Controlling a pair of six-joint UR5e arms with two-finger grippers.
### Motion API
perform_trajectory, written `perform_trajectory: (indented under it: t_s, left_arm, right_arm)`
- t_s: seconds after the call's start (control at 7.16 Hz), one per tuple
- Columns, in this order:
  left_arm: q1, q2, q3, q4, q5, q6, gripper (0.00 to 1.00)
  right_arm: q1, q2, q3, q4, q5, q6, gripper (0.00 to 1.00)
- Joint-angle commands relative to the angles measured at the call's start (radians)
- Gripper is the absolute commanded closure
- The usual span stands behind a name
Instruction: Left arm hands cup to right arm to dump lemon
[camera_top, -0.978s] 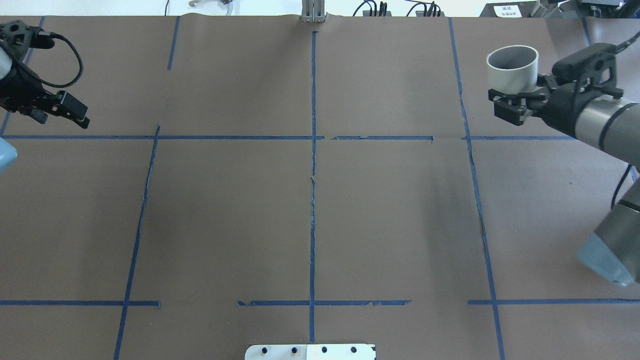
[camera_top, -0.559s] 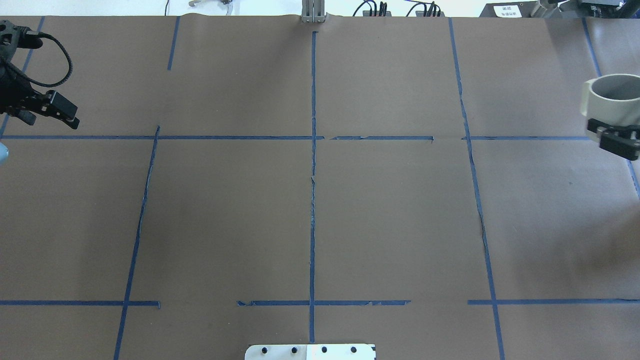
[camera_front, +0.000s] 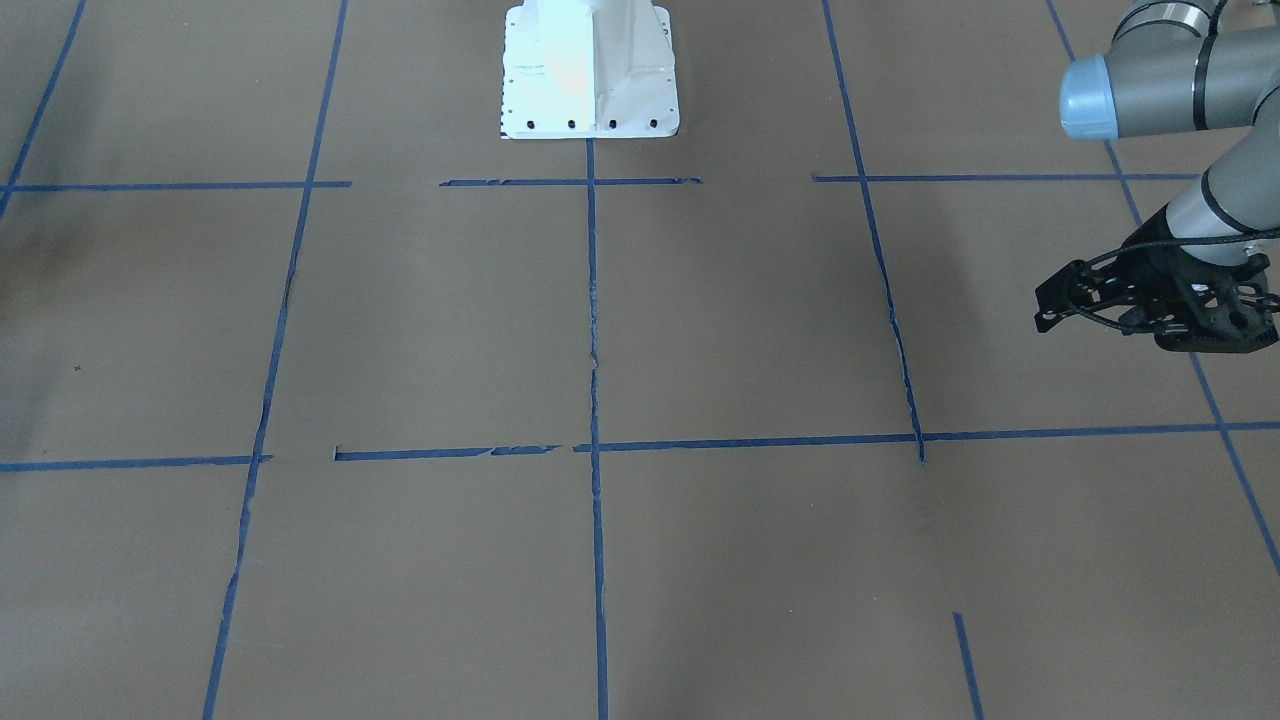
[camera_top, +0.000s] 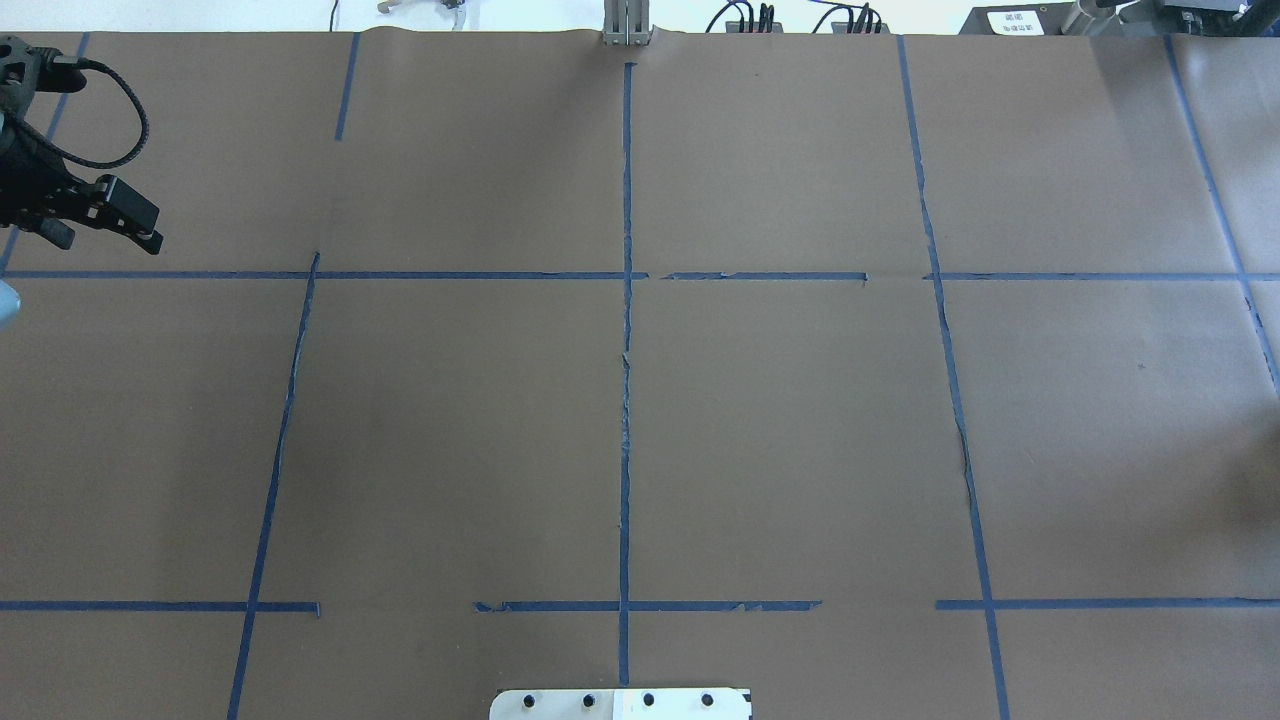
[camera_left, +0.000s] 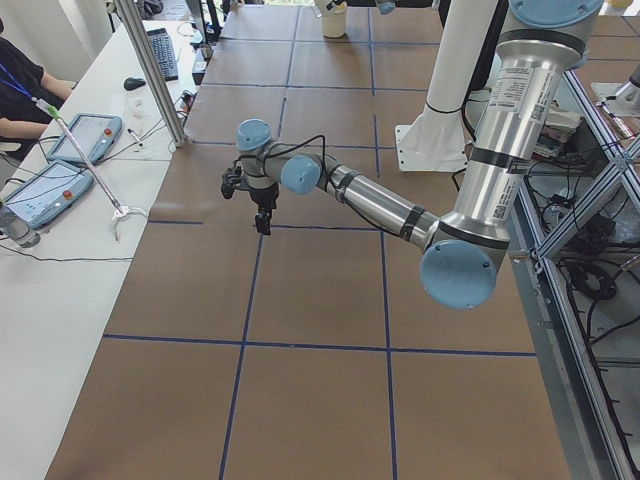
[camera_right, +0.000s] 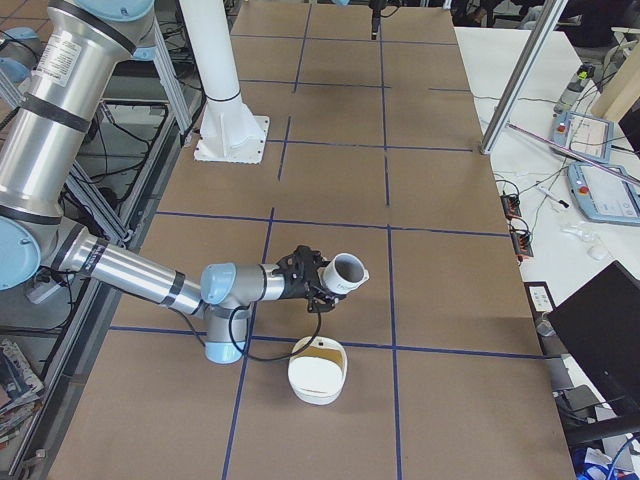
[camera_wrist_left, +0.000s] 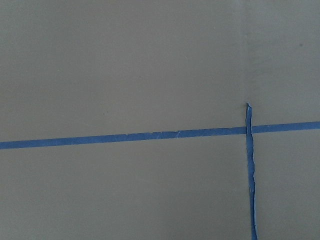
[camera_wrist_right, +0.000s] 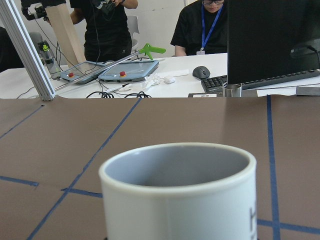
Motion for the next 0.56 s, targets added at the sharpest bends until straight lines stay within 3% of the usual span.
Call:
perform_trajectory:
  t_s: [0.0,0.14,0.42]
  left_arm:
    - [0.001,0.001,-0.008,0.0,0.0,-0.004,0.0]
    - [0.001,0.004,-0.014,0.0,0.0,-0.014,0.0]
    - [0.001,0.007,-0.025,0.0,0.0,-0.024,0.0]
  right_arm:
    - [0.009,-0.001,-0.15,0.232,0.001,0.273,0.97]
    - [0.009,0.001,-0.176,0.299,-0.004,0.401,0.97]
    - [0.009,0.016,-0.172,0.321,-0.005,0.702,0.97]
